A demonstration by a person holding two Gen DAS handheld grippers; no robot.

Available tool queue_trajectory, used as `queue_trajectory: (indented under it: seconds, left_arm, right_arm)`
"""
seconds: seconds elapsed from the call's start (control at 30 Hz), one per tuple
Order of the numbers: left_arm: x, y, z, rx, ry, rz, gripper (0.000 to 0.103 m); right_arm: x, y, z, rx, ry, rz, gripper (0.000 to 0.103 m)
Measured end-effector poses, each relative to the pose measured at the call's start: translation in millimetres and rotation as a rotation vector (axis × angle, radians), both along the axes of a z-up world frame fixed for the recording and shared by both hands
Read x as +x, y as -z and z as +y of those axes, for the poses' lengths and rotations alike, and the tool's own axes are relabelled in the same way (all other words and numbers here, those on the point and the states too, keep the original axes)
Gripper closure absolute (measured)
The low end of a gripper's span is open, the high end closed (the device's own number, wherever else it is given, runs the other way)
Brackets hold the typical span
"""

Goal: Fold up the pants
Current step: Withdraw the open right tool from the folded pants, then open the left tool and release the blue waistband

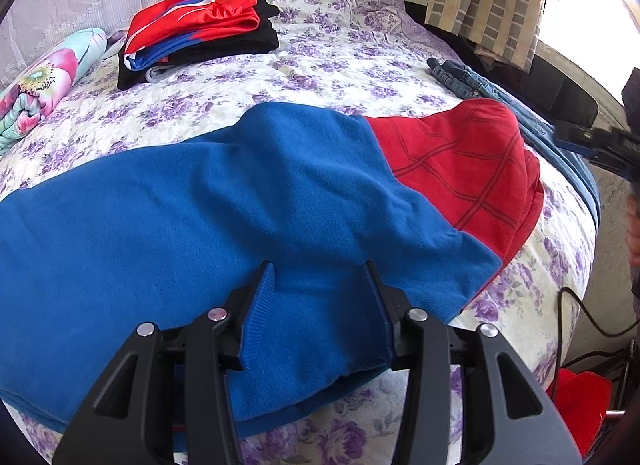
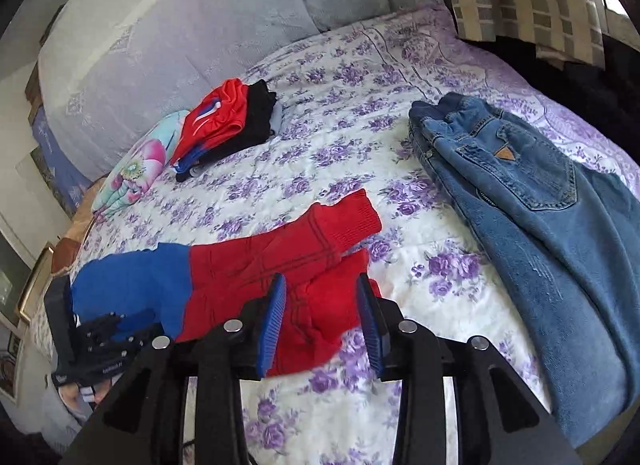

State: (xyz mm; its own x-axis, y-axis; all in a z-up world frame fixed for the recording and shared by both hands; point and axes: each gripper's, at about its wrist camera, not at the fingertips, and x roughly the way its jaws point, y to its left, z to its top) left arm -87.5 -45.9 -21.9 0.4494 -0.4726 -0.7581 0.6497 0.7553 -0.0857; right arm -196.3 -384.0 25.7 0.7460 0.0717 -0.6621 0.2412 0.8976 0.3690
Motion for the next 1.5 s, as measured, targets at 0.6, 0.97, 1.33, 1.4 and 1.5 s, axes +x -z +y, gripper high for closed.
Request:
queue_trajectory:
  seconds: [0.6, 0.97, 1.33, 1.4, 1.5]
  left_arm:
    - [1, -2, 2, -0.017, 0.005, 0.006, 0.058]
    - [-2, -6, 3, 0.012, -0.014, -0.014, 0.052]
    - [-30, -28, -19, 0.074, 0.0, -0.198, 0.032]
    - [-19, -15, -20, 0.108, -0.02, -0.14, 0.031]
    - [1, -3, -8, 0.042, -0.045, -0.005, 0.026]
  right_arm:
    - [-8, -27, 28, -0.132, -0.076, -0.106, 0.102]
    - [-26, 21, 6, -0.056, -0.021, 0.055, 0.097]
    - [8, -2, 67, -0.304, -0.095, 0.02, 0.065]
    - [27, 28, 72, -0.323, -0.108, 0.109, 0.063]
    - [32, 45, 74, -0.34, -0.117, 0.116, 0.063]
